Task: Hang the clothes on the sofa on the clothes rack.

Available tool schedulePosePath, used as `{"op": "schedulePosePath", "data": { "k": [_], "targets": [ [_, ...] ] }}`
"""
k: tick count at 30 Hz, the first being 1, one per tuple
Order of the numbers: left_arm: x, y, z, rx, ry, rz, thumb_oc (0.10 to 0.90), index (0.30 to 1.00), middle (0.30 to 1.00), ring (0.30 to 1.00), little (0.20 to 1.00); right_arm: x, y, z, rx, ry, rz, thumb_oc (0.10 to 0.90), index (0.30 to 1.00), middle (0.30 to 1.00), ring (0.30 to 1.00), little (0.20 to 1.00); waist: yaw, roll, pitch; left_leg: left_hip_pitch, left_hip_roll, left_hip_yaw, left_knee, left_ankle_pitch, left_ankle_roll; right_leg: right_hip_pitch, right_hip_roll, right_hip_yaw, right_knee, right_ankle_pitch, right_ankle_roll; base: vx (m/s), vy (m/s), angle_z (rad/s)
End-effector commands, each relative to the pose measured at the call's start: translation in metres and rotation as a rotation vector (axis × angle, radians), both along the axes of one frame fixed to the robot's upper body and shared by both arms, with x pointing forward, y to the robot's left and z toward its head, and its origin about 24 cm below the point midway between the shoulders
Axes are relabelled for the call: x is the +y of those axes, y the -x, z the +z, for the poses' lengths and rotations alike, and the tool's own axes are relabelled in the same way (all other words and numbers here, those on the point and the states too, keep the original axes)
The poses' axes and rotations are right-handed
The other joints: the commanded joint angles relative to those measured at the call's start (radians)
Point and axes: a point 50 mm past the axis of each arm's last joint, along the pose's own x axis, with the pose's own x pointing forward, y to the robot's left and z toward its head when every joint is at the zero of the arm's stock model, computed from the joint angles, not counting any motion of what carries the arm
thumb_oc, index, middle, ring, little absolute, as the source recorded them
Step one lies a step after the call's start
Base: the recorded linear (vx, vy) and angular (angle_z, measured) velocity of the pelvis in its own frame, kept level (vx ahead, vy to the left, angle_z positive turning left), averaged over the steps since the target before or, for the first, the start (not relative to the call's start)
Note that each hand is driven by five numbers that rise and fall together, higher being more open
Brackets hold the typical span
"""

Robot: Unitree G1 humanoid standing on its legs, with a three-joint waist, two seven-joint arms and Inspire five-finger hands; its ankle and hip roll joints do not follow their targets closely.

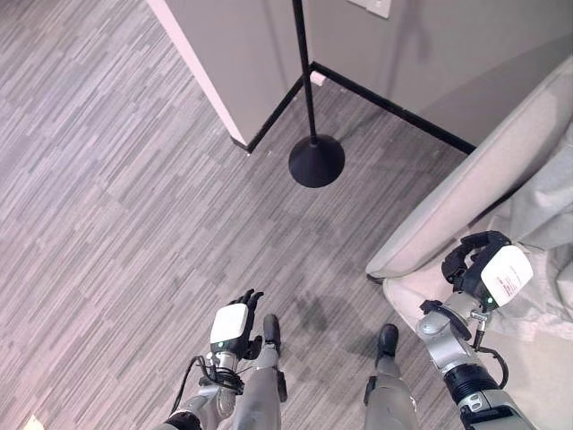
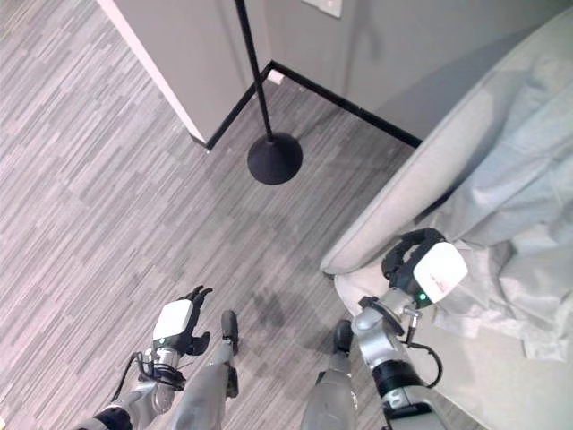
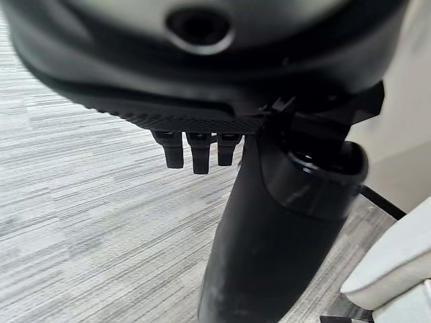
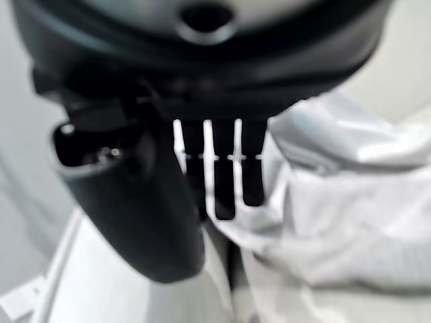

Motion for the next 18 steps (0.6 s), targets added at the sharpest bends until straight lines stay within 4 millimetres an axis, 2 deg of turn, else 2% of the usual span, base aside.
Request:
{"op": "schedulePosePath", "data": {
  "k": [1, 4, 5, 7, 12, 15, 18],
  "targets": [
    [0.006, 0.005, -0.004, 0.018, -0.013, 0.017, 0.8, 0.9, 0.9, 0.9, 0.9, -0.013, 0.002, 0.053, -0.239, 0.239, 0.003, 0.8, 0.9, 0.9, 0.9, 0.9, 0.012, -0.032, -0.077, 0.003, 0.015, 0.024, -0.005, -0.076, 0.011, -0.099, 0.031, 0.026, 0.173, -0.148, -0.036, -0.01, 0.008, -0.08],
    [0.002, 0.006, -0.003, 0.029, -0.008, -0.027, 0.8, 0.9, 0.9, 0.9, 0.9, -0.01, 0.01, 0.086, -0.358, 0.404, 0.024, 0.8, 0.9, 0.9, 0.9, 0.9, 0.003, -0.043, -0.085, 0.018, 0.017, 0.035, -0.005, -0.089, 0.012, -0.089, 0.034, 0.04, 0.162, -0.149, -0.034, -0.01, 0.02, -0.2],
    [0.002, 0.005, -0.003, 0.029, -0.008, -0.028, 0.8, 0.9, 0.9, 0.9, 0.9, -0.01, 0.011, 0.086, -0.358, 0.405, 0.024, 0.8, 0.9, 0.9, 0.9, 0.9, 0.004, -0.043, -0.084, 0.015, 0.016, 0.035, -0.005, -0.084, 0.013, -0.091, 0.034, 0.04, 0.16, -0.142, -0.035, 0.0, 0.011, -0.12],
    [0.001, 0.008, -0.004, 0.047, -0.001, -0.043, 0.8, 0.9, 0.9, 0.9, 0.9, -0.008, 0.013, 0.105, -0.405, 0.495, 0.022, 0.8, 0.9, 0.9, 0.9, 0.9, 0.001, -0.05, -0.095, 0.023, 0.018, 0.044, -0.005, -0.089, 0.014, -0.083, 0.036, 0.047, 0.146, -0.136, -0.033, -0.01, 0.013, -0.07],
    [0.0, 0.013, -0.008, 0.082, 0.006, -0.062, 0.8, 0.9, 0.9, 0.9, 0.9, -0.013, 0.006, 0.119, -0.409, 0.548, -0.029, 0.8, 0.9, 0.9, 0.9, 0.9, 0.007, -0.062, -0.118, 0.041, 0.019, 0.061, -0.005, -0.098, 0.015, -0.062, 0.035, 0.064, 0.109, -0.117, -0.029, 0.0, 0.006, -0.06],
    [0.0, 0.016, -0.01, 0.102, 0.012, -0.061, 0.8, 0.9, 0.9, 0.9, 0.9, -0.02, 0.004, 0.12, -0.383, 0.565, -0.069, 0.8, 0.9, 0.9, 0.9, 0.9, 0.01, -0.064, -0.127, 0.044, 0.02, 0.064, -0.005, -0.1, 0.015, -0.057, 0.037, 0.071, 0.096, -0.112, -0.029, 0.01, -0.002, -0.06],
    [-0.001, 0.019, -0.013, 0.13, 0.015, -0.08, 0.8, 0.9, 0.9, 0.9, 0.9, -0.032, -0.005, 0.112, -0.321, 0.514, -0.126, 0.8, 0.9, 0.9, 0.9, 0.9, 0.017, -0.065, -0.141, 0.052, 0.018, 0.069, -0.005, -0.104, 0.016, -0.047, 0.038, 0.076, 0.092, -0.112, -0.03, 0.01, -0.003, 0.0]
  ]
}}
